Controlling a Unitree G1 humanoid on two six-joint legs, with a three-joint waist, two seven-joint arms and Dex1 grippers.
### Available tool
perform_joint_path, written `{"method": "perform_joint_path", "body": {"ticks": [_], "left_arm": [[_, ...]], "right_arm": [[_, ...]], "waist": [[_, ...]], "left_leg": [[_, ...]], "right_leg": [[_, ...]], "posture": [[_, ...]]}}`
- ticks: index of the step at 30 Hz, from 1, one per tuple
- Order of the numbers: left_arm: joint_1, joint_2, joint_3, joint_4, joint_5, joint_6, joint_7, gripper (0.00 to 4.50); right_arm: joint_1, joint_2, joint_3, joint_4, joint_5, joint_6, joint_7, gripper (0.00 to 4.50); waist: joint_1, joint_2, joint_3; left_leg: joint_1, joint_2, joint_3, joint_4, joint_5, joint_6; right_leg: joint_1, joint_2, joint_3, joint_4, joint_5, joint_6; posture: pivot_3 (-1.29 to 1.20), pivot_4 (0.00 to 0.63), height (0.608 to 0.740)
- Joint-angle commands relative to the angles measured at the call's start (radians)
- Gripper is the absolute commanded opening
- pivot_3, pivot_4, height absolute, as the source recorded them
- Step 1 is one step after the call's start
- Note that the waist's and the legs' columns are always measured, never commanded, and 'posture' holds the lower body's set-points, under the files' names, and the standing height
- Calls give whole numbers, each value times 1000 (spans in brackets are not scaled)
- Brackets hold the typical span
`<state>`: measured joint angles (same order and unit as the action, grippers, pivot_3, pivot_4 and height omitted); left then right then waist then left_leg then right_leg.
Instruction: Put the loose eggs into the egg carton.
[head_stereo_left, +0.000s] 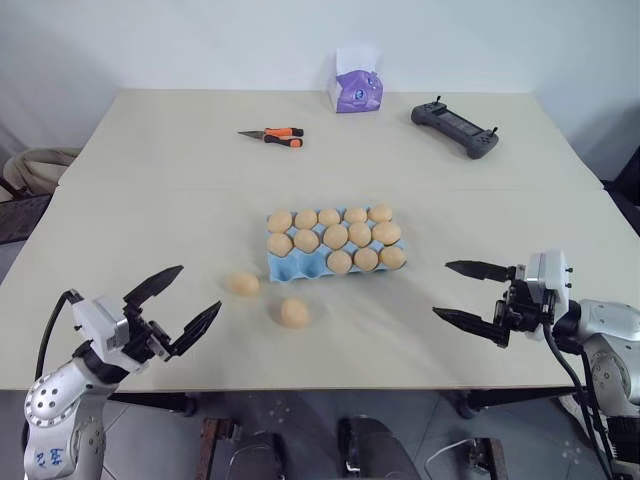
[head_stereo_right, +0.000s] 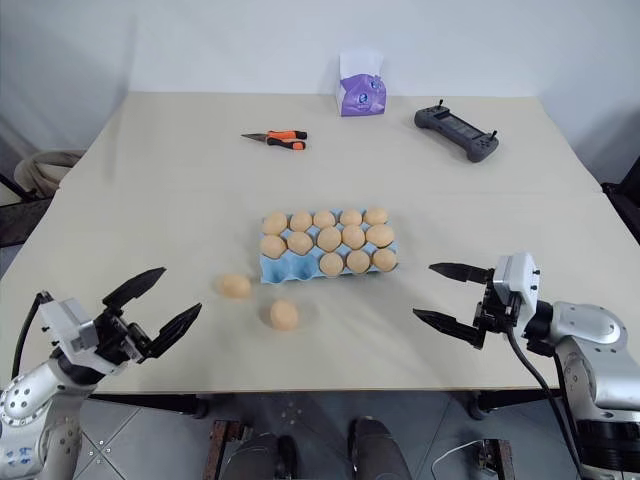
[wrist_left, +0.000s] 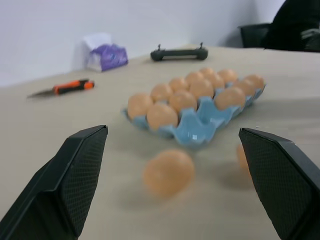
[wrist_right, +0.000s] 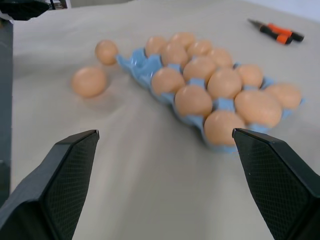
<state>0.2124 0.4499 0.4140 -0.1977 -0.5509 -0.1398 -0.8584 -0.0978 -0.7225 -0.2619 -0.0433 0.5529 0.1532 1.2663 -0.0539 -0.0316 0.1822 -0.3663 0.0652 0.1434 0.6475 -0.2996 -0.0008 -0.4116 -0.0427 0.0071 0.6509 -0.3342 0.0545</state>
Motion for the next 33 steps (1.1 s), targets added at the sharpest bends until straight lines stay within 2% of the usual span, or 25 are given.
{"method": "perform_joint_path", "body": {"ticks": [1, 7, 12, 15, 18, 22, 26, 33], "left_arm": [[45, -13, 34, -71, -22, -30, 19, 4500], [115, -45, -20, -157, 7, -43, 39, 4500], [147, -132, -196, -321, 122, -2, 164, 4500], [155, -177, -314, -396, 197, 76, 261, 4500], [169, -194, -367, -453, 240, 182, 361, 4500], [163, -169, -402, -520, 280, 345, 446, 4500], [89, -113, -445, -560, 314, 514, 486, 4500], [-22, -77, -460, -541, 260, 688, 483, 4500]], "right_arm": [[19, -21, -61, 38, 18, -32, 18, 4474], [28, -32, -73, 92, -3, -34, -10, 4474], [17, -33, -73, 91, 3, -18, -49, 4474], [16, -34, -69, 78, 5, -7, -64, 4474], [10, -34, -65, 70, 5, 4, -77, 4474], [2, -34, -56, 60, 3, 18, -90, 4474], [-19, -28, -38, 62, -7, 29, -102, 4474], [-39, -18, -19, 49, -11, 43, -125, 4474]], "waist": [[0, 0, 0], [0, 0, 0], [1, 1, 0], [2, 1, 0], [1, 1, 0], [-2, 1, 1], [0, 2, 1], [4, 2, 1]], "left_leg": [[0, 0, 0, 0, 0, 0], [-1, 0, 0, 0, 0, 1], [-1, 0, 0, 0, -2, 2], [-2, -1, 0, 0, -2, 2], [-2, -1, 0, 0, -2, 2], [-1, -1, 0, 0, -2, 2], [-1, -1, 0, 1, -2, 3], [-2, -1, 0, 1, -2, 2]], "right_leg": [[0, 0, 0, 0, 0, 0], [0, 0, 0, -2, 0, 0], [1, 0, 0, -5, 0, 0], [2, 0, 1, -6, 1, 1], [2, 1, 1, -6, 1, 2], [2, 1, 1, -6, 1, 2], [2, 1, 1, -6, 1, 2], [2, 1, 1, -6, 2, 3]], "posture": [[0, 150, 740], [0, 150, 740], [0, 150, 740], [0, 150, 740], [0, 150, 740], [0, 150, 740], [0, 150, 740], [0, 150, 740]]}}
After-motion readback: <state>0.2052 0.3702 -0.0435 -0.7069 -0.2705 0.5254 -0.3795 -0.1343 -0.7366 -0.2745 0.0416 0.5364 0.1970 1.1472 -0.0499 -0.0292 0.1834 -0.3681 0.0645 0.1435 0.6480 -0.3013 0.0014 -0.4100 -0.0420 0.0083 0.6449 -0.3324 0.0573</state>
